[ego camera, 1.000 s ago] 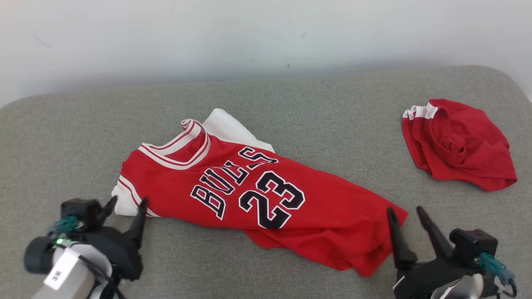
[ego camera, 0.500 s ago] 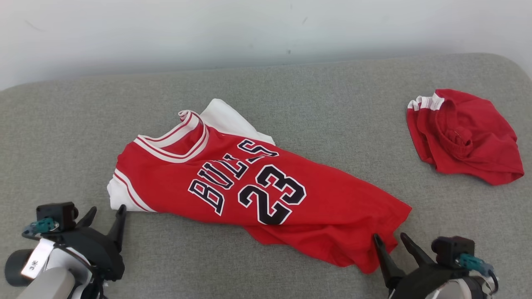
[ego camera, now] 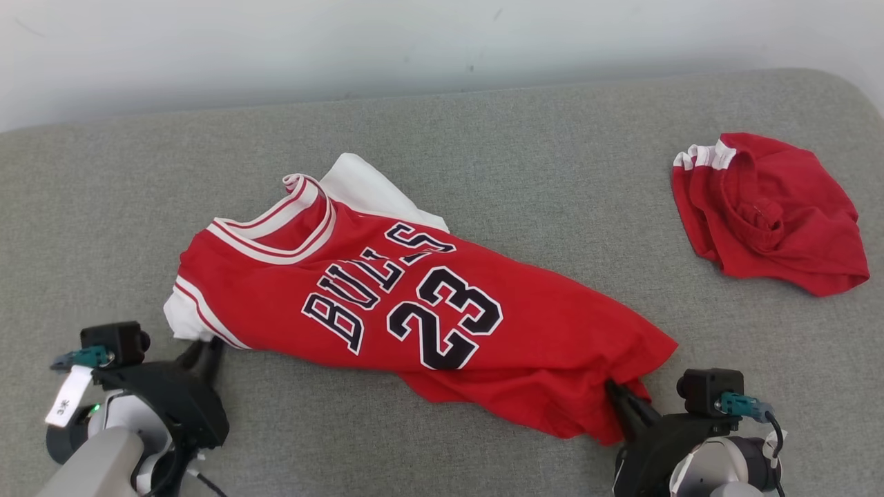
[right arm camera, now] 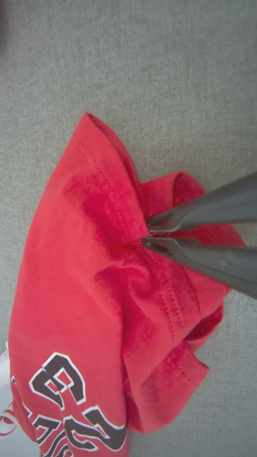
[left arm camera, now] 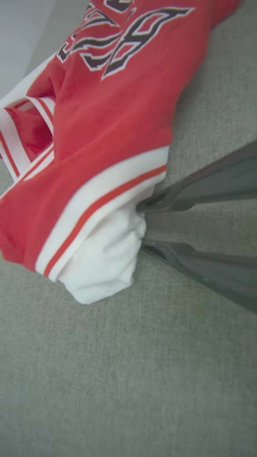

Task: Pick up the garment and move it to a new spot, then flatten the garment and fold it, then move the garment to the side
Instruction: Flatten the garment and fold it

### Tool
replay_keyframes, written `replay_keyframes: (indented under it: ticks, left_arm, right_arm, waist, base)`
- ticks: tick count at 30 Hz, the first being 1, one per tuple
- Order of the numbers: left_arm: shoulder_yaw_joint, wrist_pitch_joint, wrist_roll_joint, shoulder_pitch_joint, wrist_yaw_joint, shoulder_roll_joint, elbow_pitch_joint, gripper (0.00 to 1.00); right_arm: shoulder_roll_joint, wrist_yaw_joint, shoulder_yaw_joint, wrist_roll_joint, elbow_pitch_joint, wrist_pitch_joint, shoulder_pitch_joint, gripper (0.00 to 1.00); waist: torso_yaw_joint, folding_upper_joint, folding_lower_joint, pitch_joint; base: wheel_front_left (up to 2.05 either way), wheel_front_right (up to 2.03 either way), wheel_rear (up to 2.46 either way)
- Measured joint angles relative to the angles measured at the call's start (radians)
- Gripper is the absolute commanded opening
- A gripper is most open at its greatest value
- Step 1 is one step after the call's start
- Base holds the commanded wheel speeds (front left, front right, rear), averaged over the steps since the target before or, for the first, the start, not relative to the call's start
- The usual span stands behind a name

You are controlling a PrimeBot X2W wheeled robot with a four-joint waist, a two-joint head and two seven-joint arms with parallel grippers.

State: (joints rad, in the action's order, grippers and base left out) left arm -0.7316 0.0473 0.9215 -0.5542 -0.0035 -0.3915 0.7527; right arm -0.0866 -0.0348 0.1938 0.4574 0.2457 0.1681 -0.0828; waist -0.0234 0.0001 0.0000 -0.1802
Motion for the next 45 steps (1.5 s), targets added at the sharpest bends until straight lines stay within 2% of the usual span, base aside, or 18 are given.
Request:
replay_keyframes:
  ticks: [6,13,23,28,32,36,40,45]
  left_arm:
    - [0.001,0.031,-0.008,-0.026,-0.015,0.012,0.017,0.0]
    - [-0.012,0.097,-0.039,-0.019,-0.015,0.009,-0.003,0.0]
    - [-0.068,0.131,-0.066,0.119,-0.025,0.031,-0.205,0.0]
    - [-0.085,0.13,-0.067,0.146,-0.024,0.029,-0.313,0.0]
    - [-0.086,0.107,-0.047,0.159,-0.015,0.026,-0.343,0.0]
    - [-0.085,0.082,-0.035,0.16,-0.006,0.015,-0.355,0.0]
    - [-0.103,0.055,-0.036,0.16,-0.005,0.022,-0.399,0.0]
    - [-0.149,0.021,-0.05,0.161,-0.002,0.039,-0.464,0.0]
  right_arm:
    - [-0.003,0.004,-0.025,0.0,0.015,-0.026,-0.041,0.0]
    - [-0.085,0.024,-0.098,0.0,0.019,-0.078,-0.141,0.0]
    - [-0.201,0.068,-0.141,-0.003,0.102,-0.08,-0.329,0.0]
    - [-0.211,0.084,-0.119,-0.015,0.202,-0.06,-0.427,0.0]
    - [-0.195,0.092,-0.074,-0.041,0.292,-0.043,-0.494,0.0]
    - [-0.169,0.092,-0.046,-0.065,0.397,-0.035,-0.58,0.0]
    - [-0.168,0.073,-0.042,-0.092,0.495,-0.04,-0.638,0.0]
    - [-0.188,0.044,-0.05,-0.118,0.56,-0.087,-0.692,0.0]
  waist:
    - [0.005,0.0,0.0,0.006]
    - [0.018,-0.0001,0.0,0.045]
    - [0.051,-0.0001,0.0,0.101]
    - [0.081,-0.0001,0.0,0.106]
    - [0.098,-0.0001,0.0,0.095]
    - [0.103,-0.0001,0.0,0.07]
    - [0.106,-0.0001,0.0,0.048]
    - [0.121,0.0,0.0001,0.03]
  base:
    - [0.0,0.0,0.0]
    - [0.0,0.0,0.0]
    - [0.0,0.0,0.0]
    - [0.0,0.0,0.0]
    - [0.0,0.0,0.0]
    - [0.0,0.0,0.0]
    - [0.0,0.0,0.0]
    - [0.0,0.0,0.0]
